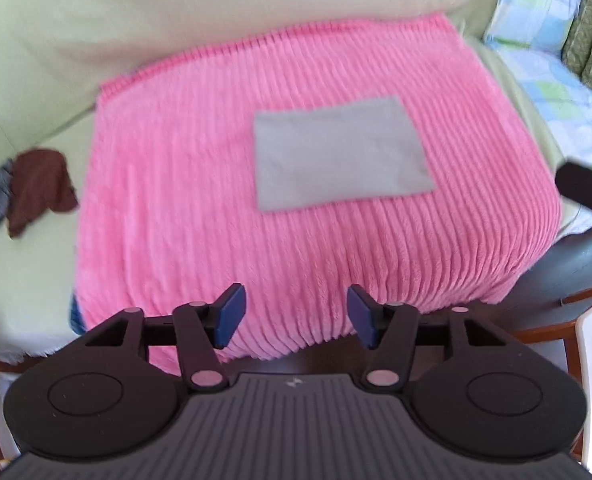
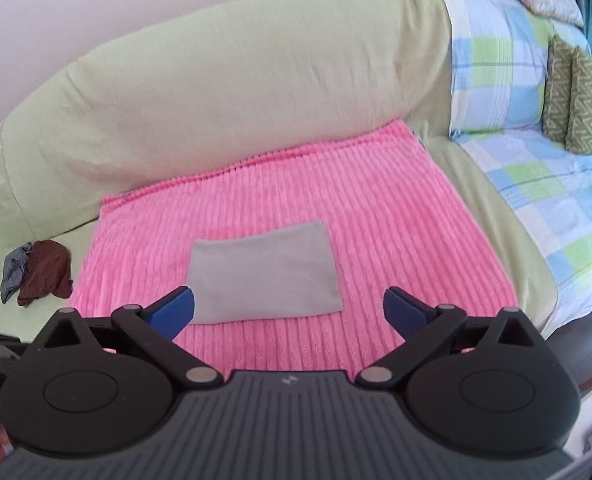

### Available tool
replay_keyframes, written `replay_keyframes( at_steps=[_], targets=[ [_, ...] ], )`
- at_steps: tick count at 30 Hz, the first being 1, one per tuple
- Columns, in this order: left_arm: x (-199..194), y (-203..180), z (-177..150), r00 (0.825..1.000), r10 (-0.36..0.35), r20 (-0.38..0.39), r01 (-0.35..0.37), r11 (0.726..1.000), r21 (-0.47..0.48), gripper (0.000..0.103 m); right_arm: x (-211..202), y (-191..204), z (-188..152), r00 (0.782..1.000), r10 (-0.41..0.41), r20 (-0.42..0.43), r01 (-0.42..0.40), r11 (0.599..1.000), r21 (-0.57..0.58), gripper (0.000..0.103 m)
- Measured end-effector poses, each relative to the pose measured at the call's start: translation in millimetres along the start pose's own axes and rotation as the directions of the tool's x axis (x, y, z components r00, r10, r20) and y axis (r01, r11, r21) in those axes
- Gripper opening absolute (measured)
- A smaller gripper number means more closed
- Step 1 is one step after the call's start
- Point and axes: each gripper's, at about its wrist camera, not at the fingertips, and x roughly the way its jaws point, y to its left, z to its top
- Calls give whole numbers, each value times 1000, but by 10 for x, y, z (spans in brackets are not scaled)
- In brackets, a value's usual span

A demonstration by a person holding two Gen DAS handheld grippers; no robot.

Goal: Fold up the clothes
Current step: 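Pull both grippers back and up from the folded tank top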

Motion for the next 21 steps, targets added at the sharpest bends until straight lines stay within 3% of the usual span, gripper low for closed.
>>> replay_keyframes(
  at_steps=[9, 15, 21],
  targets=[
    [-660, 159, -53, 988, 31, 150, -30, 1000, -11, 62, -252, 233, -117, 997, 16, -75, -17, 1000, -8, 101],
    [-849, 193, -195, 990, 22, 136, -24, 1000, 9, 64, -361, 316, -265, 993, -3, -114, 0, 1000, -26, 101],
    [-946, 201, -230, 993, 28, 113, -27, 1000, -13, 64, -495, 294, -190, 993, 3, -117, -7, 999, -33, 101]
  ],
)
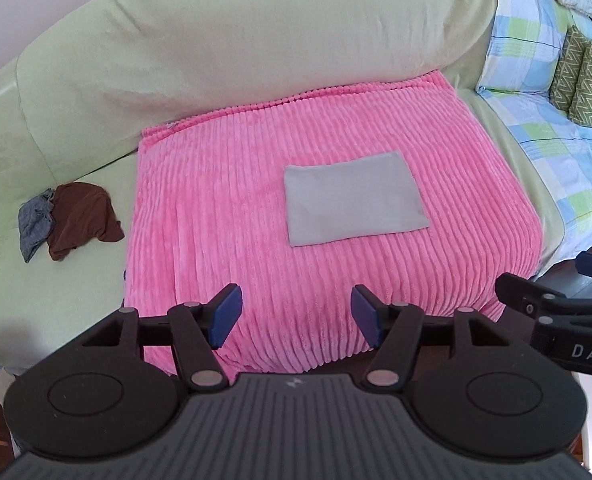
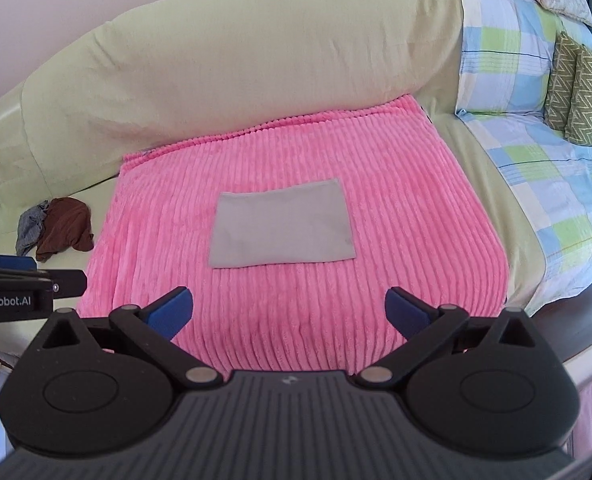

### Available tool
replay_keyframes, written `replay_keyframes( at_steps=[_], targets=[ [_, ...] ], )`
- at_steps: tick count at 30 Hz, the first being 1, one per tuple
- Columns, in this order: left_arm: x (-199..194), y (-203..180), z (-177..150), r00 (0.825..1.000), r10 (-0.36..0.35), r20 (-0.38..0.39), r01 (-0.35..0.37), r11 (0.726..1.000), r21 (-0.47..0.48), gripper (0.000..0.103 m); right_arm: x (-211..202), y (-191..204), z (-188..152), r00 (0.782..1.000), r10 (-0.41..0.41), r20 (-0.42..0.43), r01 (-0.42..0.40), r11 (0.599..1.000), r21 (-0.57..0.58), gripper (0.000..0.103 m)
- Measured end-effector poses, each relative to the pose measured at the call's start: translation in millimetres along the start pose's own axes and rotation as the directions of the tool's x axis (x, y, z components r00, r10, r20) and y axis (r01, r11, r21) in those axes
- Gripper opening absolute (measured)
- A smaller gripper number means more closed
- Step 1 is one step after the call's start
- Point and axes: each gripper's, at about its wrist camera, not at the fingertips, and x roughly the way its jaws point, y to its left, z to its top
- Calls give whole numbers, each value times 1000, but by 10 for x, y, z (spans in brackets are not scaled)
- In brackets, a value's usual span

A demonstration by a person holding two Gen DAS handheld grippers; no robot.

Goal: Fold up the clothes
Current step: 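Pull both grippers back and up from the folded tank top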

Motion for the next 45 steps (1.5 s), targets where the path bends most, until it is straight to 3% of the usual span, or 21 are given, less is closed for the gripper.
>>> replay_keyframes(
  at_steps=[12, 18, 22, 33, 45],
  targets=[
    [27, -409, 55, 999, 2, -38, -7, 993, -120, 65, -241, -403, 217, 999, 31, 9, -30, 988, -154, 101],
    [34, -619, 106, 998, 53, -46, -59, 987, -152, 65, -224, -633, 304, 997, 73, -4, -72, 976, -203, 101],
    [44, -710, 120, 996, 85, -42, -91, 981, -173, 72, -181, -740, 358, 994, 107, -1, -105, 968, -230, 101],
    [172, -699, 127, 989, 111, -95, -127, 975, -182, 72, -27, -802, 405, 990, 140, -35, -144, 955, -258, 101],
    [664, -369, 411, 987, 83, -137, -100, 988, -120, 72, 333, -646, 559, 996, 73, -49, -82, 971, -225, 101]
  ],
)
